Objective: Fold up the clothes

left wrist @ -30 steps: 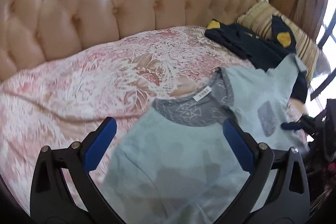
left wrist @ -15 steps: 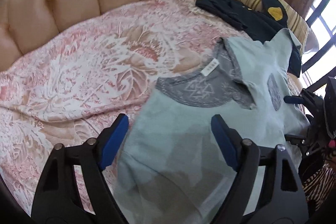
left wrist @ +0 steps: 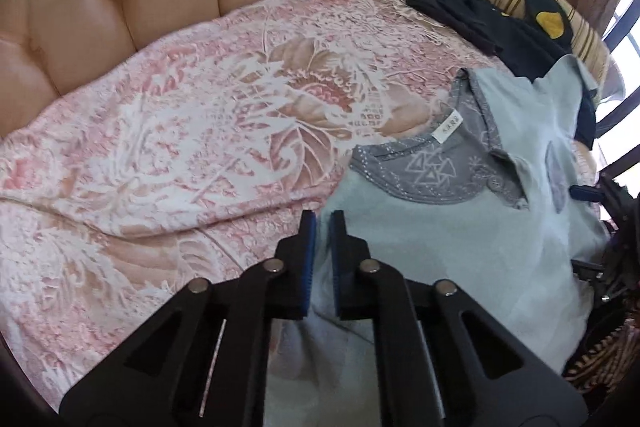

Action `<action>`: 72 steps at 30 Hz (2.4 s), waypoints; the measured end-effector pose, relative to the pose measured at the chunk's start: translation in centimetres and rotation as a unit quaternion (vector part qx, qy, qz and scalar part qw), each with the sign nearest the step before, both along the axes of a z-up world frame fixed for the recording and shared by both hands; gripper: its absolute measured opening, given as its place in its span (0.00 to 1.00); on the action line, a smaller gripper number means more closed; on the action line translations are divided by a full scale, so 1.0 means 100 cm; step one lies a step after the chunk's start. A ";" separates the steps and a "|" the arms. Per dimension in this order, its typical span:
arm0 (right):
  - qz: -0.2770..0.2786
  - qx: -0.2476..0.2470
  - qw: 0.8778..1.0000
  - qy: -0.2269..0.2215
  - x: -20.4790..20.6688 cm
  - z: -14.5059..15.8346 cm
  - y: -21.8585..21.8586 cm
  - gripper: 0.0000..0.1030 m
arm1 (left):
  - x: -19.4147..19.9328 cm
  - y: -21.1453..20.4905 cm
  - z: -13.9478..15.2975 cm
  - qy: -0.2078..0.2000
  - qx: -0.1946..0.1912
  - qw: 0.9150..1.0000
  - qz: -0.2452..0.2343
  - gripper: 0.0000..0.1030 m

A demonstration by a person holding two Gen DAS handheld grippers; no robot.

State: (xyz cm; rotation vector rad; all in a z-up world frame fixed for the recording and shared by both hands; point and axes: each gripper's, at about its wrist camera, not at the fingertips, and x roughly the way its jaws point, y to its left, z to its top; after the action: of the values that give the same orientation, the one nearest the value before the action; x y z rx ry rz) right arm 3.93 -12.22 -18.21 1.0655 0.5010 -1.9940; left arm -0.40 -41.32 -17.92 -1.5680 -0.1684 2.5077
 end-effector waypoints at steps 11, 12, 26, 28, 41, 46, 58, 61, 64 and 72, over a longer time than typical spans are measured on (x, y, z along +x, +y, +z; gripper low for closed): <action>0.000 -0.004 1.000 0.001 0.003 0.000 0.001 0.93 | -0.013 0.029 0.030 0.056 -0.170 0.984 -0.013 0.05; 0.001 -0.004 1.000 0.001 0.003 0.000 0.001 0.94 | -0.017 0.033 0.023 0.044 -0.187 0.981 -0.020 0.05; 0.004 0.004 1.000 0.000 0.003 0.000 -0.002 0.98 | 0.017 0.014 0.068 0.119 -0.124 0.978 0.120 0.93; 0.003 0.006 1.000 0.000 0.003 0.000 -0.003 0.98 | 0.033 0.018 0.091 0.148 -0.105 0.973 0.144 0.97; -0.030 -0.028 0.999 0.012 -0.067 0.063 0.005 0.98 | 0.092 0.119 -0.007 0.024 -0.063 0.989 0.132 0.98; -0.031 0.008 0.999 0.044 -0.128 0.067 -0.022 0.95 | 0.093 0.121 -0.012 0.006 -0.064 0.984 0.166 1.00; 0.120 0.083 0.989 0.000 -0.186 0.015 -0.102 0.80 | 0.091 0.121 -0.012 -0.005 -0.059 0.985 0.162 1.00; 0.146 0.098 0.984 -0.009 -0.186 0.005 -0.106 0.63 | 0.091 0.121 -0.012 -0.003 -0.059 0.985 0.161 1.00; 0.163 0.084 0.983 -0.011 -0.182 0.005 -0.104 0.36 | 0.092 0.121 -0.012 -0.002 -0.058 0.985 0.162 1.00; 0.139 0.105 0.984 0.037 -0.174 0.004 -0.109 0.11 | 0.092 0.121 -0.013 0.000 -0.059 0.985 0.164 1.00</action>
State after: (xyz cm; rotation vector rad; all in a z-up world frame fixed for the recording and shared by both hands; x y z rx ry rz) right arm -13.51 -23.15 -17.85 0.9887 0.8681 -1.7649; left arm 8.81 -29.25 -19.18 -1.7085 -0.3057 2.8127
